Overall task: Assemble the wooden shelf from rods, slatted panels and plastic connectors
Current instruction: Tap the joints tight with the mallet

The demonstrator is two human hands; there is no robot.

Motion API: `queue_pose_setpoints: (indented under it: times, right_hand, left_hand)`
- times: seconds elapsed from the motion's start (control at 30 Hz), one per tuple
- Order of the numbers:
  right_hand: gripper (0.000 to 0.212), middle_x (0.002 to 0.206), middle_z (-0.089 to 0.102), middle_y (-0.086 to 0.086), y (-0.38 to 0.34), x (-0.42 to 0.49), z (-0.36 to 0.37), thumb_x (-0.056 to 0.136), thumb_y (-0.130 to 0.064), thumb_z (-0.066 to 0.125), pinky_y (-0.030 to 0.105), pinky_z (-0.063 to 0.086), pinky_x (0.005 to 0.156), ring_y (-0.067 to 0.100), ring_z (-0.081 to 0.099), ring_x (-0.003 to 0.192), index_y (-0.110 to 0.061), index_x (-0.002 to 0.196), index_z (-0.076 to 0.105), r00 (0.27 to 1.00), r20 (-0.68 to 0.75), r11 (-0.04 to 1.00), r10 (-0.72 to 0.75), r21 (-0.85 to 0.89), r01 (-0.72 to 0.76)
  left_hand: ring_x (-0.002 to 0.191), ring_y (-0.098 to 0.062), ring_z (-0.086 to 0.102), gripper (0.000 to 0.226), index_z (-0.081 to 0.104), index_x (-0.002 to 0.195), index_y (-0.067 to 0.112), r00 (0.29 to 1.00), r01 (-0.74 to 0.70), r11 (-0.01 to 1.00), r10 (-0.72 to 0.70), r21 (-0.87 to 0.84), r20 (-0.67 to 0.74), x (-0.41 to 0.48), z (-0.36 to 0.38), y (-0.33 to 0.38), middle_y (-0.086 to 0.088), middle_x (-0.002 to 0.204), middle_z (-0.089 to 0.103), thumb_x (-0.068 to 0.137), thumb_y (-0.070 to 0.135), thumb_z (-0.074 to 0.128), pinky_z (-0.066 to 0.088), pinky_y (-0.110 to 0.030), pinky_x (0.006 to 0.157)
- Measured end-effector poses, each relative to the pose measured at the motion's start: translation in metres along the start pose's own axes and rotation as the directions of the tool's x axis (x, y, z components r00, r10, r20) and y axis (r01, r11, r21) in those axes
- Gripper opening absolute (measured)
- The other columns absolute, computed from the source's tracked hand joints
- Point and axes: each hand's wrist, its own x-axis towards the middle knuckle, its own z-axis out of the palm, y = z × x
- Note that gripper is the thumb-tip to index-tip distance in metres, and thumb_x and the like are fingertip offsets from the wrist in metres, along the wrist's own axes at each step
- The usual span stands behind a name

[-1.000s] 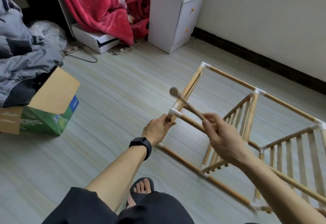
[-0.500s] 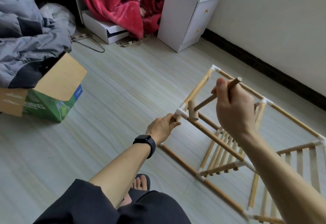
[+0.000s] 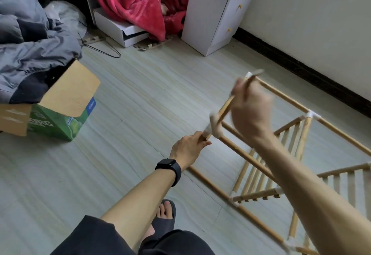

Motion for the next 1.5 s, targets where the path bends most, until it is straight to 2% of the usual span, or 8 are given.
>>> queue_pose_setpoints:
  times: [0.33,0.53,0.7,0.8,0.9,1.2,1.3,1.5]
  right_hand:
    - [0.036,0.063,0.06,0.005,0.012,-0.02,-0.004,0.11,-0.025,0.04,0.035,0.046,0.042,0.019,0.053,0.043,-0.007,0.082,0.057,0.983,0.112,0.989,0.148,-0.048,-0.143]
    - [0.019,0.079,0.063,0.007,0.021,-0.05,-0.102,0.106,-0.029,0.05,0.027,0.048,0.046,0.014,0.055,0.054,-0.017,0.099,0.063,0.915,-0.156,0.906,0.371,0.277,-0.32]
    - [0.025,0.097,0.067,0.007,0.042,-0.163,-0.177,0.1,-0.033,0.054,0.026,0.051,0.048,0.02,0.055,0.055,-0.012,0.112,0.06,0.735,-0.153,0.692,0.66,0.504,-0.516]
    - [0.015,0.079,0.055,0.007,0.052,-0.229,-0.199,0.102,-0.022,0.053,0.023,0.038,0.039,0.011,0.043,0.046,-0.007,0.099,0.056,0.58,-0.189,0.541,0.792,0.657,-0.525]
    - [0.005,0.066,0.058,0.007,0.061,-0.275,-0.209,0.103,-0.008,0.052,0.024,0.038,0.038,0.012,0.043,0.044,-0.003,0.103,0.053,0.491,-0.18,0.465,0.852,0.69,-0.555]
    - [0.025,0.096,0.067,0.014,0.095,-0.326,-0.229,0.103,0.001,0.046,0.036,0.052,0.064,0.017,0.063,0.069,-0.018,0.119,0.042,0.402,-0.193,0.446,0.895,0.427,-0.787]
    - [0.019,0.101,0.068,-0.003,0.101,-0.338,-0.241,0.105,-0.021,0.048,0.043,0.046,0.088,0.019,0.063,0.098,-0.025,0.123,0.054,0.377,-0.263,0.433,0.888,0.202,-0.879]
    - [0.021,0.079,0.064,-0.009,0.1,-0.356,-0.274,0.106,-0.031,0.039,0.04,0.04,0.065,0.015,0.058,0.076,-0.036,0.098,0.058,0.478,-0.411,0.47,0.776,-0.128,-0.873]
  left_hand:
    - [0.092,-0.028,0.065,0.045,0.052,0.121,0.025,0.999,-0.025,0.994,0.022,0.108,0.027,-0.004,-0.011,0.006,-0.003,0.098,0.07,0.102,0.061,0.035,0.041,-0.036,0.069]
    - [0.112,-0.03,0.061,0.04,0.051,0.132,0.032,0.998,0.001,0.978,-0.014,0.207,0.061,0.003,-0.041,0.016,-0.005,0.121,0.066,0.102,0.057,0.041,0.048,-0.042,0.087]
    - [0.149,-0.03,0.015,0.097,0.002,0.157,0.034,0.931,-0.279,0.883,0.346,0.376,-0.121,-0.017,-0.041,0.056,-0.008,0.164,0.002,0.085,0.038,0.066,0.023,-0.051,0.12]
    - [0.148,-0.025,0.02,0.09,0.013,0.154,0.035,0.766,-0.576,0.651,0.641,0.494,0.048,-0.032,-0.012,0.091,-0.002,0.161,0.02,0.083,0.052,0.066,0.022,-0.053,0.12]
    - [0.14,-0.022,0.038,0.061,0.031,0.148,0.034,0.754,-0.646,0.57,0.582,0.508,0.305,-0.042,0.024,0.128,0.003,0.148,0.046,0.096,0.062,0.044,0.022,-0.048,0.12]
    - [0.079,-0.015,0.046,0.044,0.056,0.105,0.036,0.821,-0.549,0.619,0.524,0.561,0.225,-0.013,0.027,0.131,0.011,0.081,0.047,0.098,0.066,0.025,0.031,-0.032,0.073]
    - [0.079,-0.014,0.048,0.038,0.057,0.103,0.037,0.832,-0.532,0.621,0.51,0.575,0.22,0.001,0.021,0.13,0.012,0.08,0.051,0.099,0.065,0.031,0.031,-0.032,0.072]
    - [0.123,-0.021,0.047,0.065,0.048,0.135,0.04,0.851,-0.52,0.759,0.419,0.391,0.317,0.0,0.027,0.164,0.003,0.133,0.05,0.078,0.068,0.057,0.042,-0.046,0.102]
